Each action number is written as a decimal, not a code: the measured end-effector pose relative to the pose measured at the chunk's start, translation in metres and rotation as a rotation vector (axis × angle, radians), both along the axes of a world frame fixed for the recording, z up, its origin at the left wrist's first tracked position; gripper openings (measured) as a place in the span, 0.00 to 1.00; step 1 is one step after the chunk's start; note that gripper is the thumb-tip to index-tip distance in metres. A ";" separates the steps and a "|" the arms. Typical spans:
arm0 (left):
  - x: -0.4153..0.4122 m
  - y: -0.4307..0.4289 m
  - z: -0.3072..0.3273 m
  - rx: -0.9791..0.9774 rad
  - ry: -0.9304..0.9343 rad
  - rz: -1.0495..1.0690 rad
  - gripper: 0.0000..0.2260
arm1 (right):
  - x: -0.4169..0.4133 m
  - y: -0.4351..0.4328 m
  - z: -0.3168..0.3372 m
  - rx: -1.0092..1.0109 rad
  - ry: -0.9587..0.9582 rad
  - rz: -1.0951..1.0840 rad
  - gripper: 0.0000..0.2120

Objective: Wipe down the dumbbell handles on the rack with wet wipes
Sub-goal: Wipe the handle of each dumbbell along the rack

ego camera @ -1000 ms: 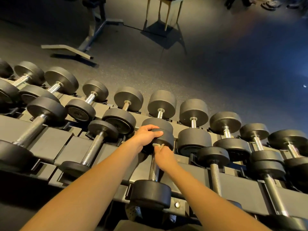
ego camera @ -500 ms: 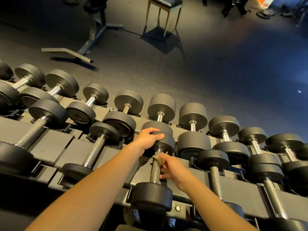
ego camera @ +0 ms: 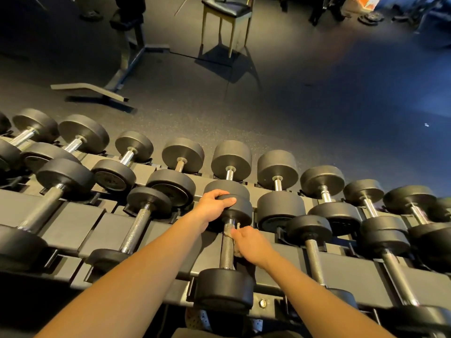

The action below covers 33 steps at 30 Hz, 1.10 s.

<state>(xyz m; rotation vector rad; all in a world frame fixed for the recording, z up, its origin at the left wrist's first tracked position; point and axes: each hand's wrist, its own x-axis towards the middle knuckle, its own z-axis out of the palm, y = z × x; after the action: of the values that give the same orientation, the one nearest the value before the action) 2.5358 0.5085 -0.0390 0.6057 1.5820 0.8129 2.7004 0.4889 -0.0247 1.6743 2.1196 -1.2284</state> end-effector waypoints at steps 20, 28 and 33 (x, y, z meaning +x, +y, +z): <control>-0.004 0.000 -0.008 0.029 0.025 -0.036 0.16 | -0.018 0.012 0.024 0.444 -0.169 0.093 0.16; -0.004 0.000 -0.013 0.031 0.012 -0.015 0.18 | -0.011 -0.014 0.032 -0.021 -0.136 0.349 0.12; -0.005 0.002 -0.014 0.033 0.012 -0.021 0.18 | 0.011 0.006 0.048 -0.607 0.313 0.071 0.13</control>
<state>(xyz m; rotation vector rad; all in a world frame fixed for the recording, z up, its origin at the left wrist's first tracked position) 2.5313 0.5103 -0.0526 0.6516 1.5733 0.8222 2.7117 0.4944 0.0232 1.1907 1.6631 -1.9580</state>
